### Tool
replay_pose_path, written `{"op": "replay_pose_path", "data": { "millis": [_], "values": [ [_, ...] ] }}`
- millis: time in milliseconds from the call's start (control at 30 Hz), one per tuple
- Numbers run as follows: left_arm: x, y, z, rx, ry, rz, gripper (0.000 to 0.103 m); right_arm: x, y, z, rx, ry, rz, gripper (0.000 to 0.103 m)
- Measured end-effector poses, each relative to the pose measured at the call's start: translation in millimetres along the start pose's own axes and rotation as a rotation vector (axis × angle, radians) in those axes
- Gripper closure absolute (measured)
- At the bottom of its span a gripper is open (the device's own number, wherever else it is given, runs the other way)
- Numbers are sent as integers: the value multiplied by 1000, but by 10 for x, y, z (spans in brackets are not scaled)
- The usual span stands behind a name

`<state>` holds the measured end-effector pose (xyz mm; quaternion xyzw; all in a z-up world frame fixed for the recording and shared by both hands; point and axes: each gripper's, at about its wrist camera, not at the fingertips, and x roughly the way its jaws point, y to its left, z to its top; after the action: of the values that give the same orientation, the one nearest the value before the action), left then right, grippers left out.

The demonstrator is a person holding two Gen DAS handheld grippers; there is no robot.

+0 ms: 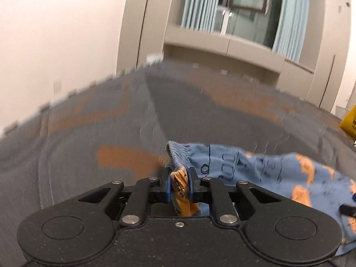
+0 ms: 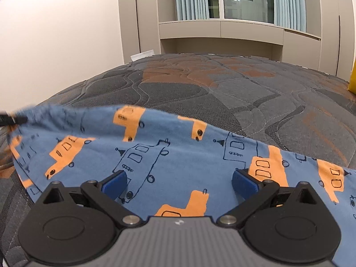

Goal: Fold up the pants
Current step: 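Lift the waistband with the left tool while the right tool moves over the pants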

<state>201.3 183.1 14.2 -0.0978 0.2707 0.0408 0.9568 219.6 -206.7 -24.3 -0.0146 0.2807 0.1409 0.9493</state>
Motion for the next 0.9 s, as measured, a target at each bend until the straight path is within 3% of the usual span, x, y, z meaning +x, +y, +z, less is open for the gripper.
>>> {"op": "replay_pose_path", "data": {
  "millis": [67,200,333,433,533,667,767,900],
  "values": [
    [11,24,-61,-2,-5,15,74,8,-12,-1,5,1,5,0],
    [-150,8,-96,-28,-71,61,21,13,-13,7,10,2,10,0],
    [-327,-163,-97,-23,-162,78,5,-19,-57,54,34,-11,52,0],
    [-342,-418,-96,15,-198,38,1,65,-100,246,46,-6,99,0],
    [-247,-629,-151,59,-166,18,1,270,-71,568,-12,6,125,0],
    [-202,-673,-261,74,-122,6,1,465,17,851,-122,14,96,0],
    [-218,-561,-236,43,-130,-26,1,338,127,780,-234,-36,166,0],
    [-240,-555,-145,61,-152,-10,1,113,241,423,-324,-58,255,2]
  ]
}}
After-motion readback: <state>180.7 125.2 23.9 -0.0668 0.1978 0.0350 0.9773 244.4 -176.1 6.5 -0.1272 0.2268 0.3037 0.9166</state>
